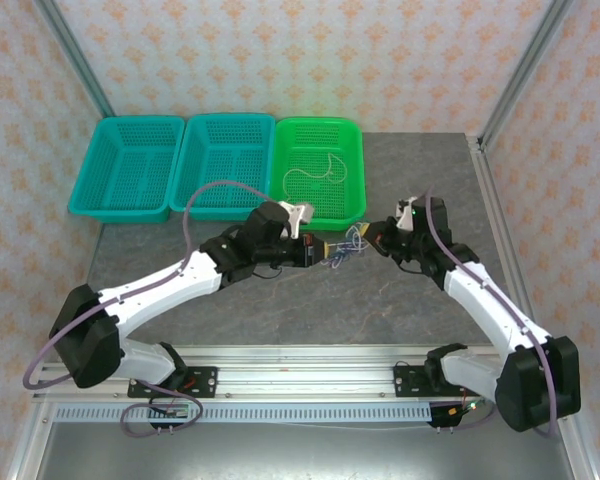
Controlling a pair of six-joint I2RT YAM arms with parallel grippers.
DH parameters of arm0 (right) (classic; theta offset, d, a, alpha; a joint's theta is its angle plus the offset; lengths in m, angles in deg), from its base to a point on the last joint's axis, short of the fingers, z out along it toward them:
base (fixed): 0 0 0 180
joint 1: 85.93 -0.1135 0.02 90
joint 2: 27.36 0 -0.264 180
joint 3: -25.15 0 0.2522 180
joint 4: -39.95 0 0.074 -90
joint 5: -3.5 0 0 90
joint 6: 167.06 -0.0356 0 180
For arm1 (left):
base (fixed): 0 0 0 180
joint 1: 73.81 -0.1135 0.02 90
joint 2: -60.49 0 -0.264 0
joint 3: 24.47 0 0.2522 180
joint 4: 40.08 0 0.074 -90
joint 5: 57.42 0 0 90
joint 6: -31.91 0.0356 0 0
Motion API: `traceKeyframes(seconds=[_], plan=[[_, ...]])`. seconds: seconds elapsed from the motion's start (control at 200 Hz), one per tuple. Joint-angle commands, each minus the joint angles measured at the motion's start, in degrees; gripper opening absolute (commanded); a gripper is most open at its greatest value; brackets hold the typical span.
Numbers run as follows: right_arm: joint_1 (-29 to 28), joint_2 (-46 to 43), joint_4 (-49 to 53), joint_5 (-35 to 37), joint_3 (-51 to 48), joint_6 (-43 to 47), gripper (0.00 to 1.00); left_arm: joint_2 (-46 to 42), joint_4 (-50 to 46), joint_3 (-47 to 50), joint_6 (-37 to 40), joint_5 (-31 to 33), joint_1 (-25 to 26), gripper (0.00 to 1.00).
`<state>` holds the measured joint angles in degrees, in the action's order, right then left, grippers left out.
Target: Untangle the cables
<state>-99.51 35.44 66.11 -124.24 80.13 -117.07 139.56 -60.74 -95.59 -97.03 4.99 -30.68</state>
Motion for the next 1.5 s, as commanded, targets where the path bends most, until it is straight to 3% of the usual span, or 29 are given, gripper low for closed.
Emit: traceKeyframes(seconds=[0.0,0.1,0.245,0.385,0.606,0.791,0.891,1.001,1.056,1.241,1.496], plan=[[5.2,-1.8,3.3,14.0,-3.9,-0.6,0.0,-0.7,-4.9,-1.9,1.6,3.2,-0.5,0.05],[5.3,-2.9,1.7,12.7,-4.9,0.8,0.0,-0.9,-2.9,-0.4,0.1,3.5,-0.6,0.11],[5.3,-1.5,-4.8,4.7,-6.2,-0.6,0.0,0.7,-0.2,0.0,-1.0,0.6,-0.5,0.12],[5.2,0.1,-5.5,1.7,-5.4,0.0,0.0,1.7,0.3,-0.4,-0.8,0.2,-0.5,0.15],[3.9,0.5,-8.8,-4.1,-4.9,0.8,0.0,3.8,0.4,-0.1,0.7,0.8,-0.5,0.5],[2.1,0.8,-8.7,-6.5,-3.3,1.2,0.0,7.0,1.7,-0.2,1.1,0.4,-0.5,0.53],[1.5,0.8,-7.8,-6.2,-2.7,1.4,0.0,7.4,2.8,-0.3,0.7,1.2,-0.5,0.45],[1.5,0.5,-5.8,-2.9,-2.6,1.4,0.0,7.3,2.4,-0.7,0.7,2.7,-0.6,0.12],[1.5,0.3,-2.6,1.6,-2.3,1.9,0.0,6.7,2.0,-0.5,0.7,3.7,-0.5,0.0],[3.8,-0.7,5.7,15.7,-3.3,0.5,0.0,3.6,-2.1,1.0,1.5,8.1,-0.6,0.0],[12.3,-7.6,12.5,31.8,-6.7,-0.4,0.0,-4.7,-8.0,5.9,-0.2,15.3,-3.5,0.0]])
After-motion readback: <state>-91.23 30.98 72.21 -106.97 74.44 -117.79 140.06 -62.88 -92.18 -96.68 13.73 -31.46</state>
